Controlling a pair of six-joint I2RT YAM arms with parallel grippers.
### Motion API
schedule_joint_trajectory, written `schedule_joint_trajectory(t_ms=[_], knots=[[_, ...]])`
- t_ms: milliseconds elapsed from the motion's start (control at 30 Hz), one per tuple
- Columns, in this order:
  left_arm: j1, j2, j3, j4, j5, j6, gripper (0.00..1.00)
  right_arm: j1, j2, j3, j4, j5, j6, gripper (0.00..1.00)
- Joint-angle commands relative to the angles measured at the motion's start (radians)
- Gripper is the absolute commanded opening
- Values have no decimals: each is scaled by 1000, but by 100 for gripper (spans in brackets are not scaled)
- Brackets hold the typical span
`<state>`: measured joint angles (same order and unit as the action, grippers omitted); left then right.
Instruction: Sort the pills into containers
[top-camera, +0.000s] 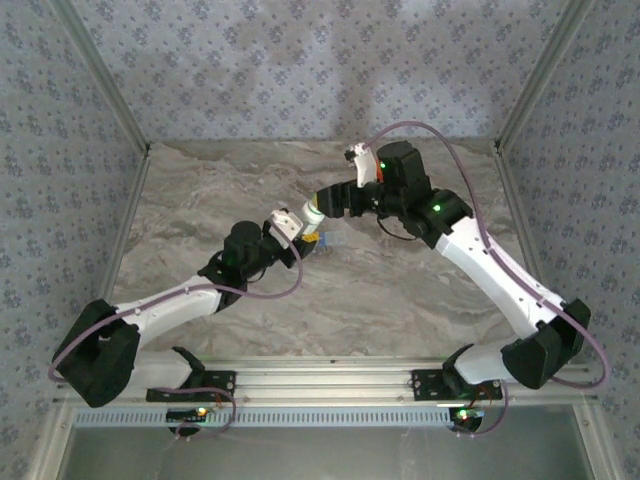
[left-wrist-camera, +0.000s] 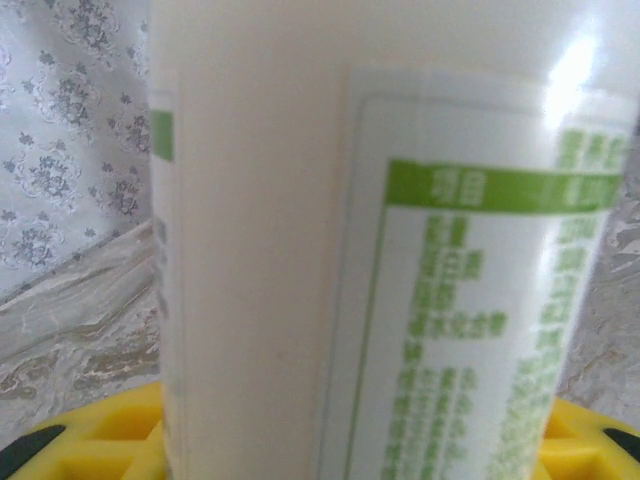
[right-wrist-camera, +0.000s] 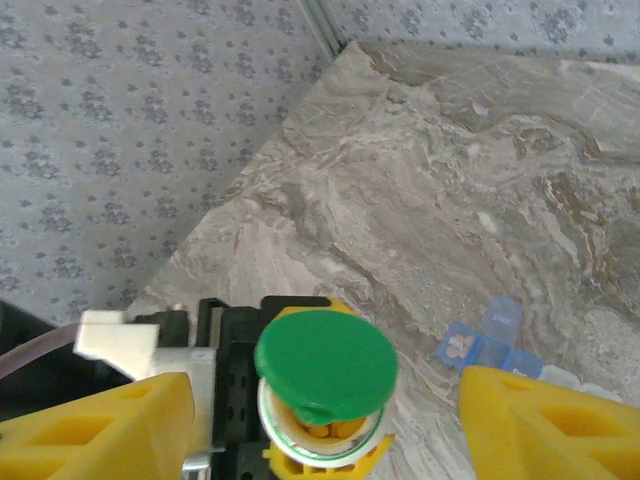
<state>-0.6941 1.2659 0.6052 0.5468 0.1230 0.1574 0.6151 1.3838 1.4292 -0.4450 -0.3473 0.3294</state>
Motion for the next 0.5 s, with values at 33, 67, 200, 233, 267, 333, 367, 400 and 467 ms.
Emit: schedule_joint_trajectory(t_ms=[33, 67, 200, 233, 267, 333, 367, 400, 467], knots=[[-7, -10, -12, 64, -35, 18, 29, -1, 55, -3, 26, -19, 31, 72], [-7, -10, -13, 64, -39, 19, 29, -1, 68, -3, 28, -34, 33, 72], [-6, -10, -13, 61, -48, 25, 29, -2, 125, 4, 24, -85, 43, 73], [-6, -10, -13, 59, -48, 27, 29, -3, 136, 4, 24, -95, 44, 73], [-8, -11, -15, 58, -48, 30, 29, -5, 145, 1, 27, -105, 49, 73], [-10, -13, -15, 55, -49, 36, 29, -8, 161, -4, 37, -125, 60, 72], [-10, -13, -16, 53, -54, 40, 29, -8, 168, -2, 36, -135, 63, 72], [-12, -15, -16, 52, -60, 44, 29, -8, 176, 1, 28, -147, 65, 72], [-11, -15, -18, 50, -73, 51, 29, -6, 188, 5, 14, -160, 59, 72]])
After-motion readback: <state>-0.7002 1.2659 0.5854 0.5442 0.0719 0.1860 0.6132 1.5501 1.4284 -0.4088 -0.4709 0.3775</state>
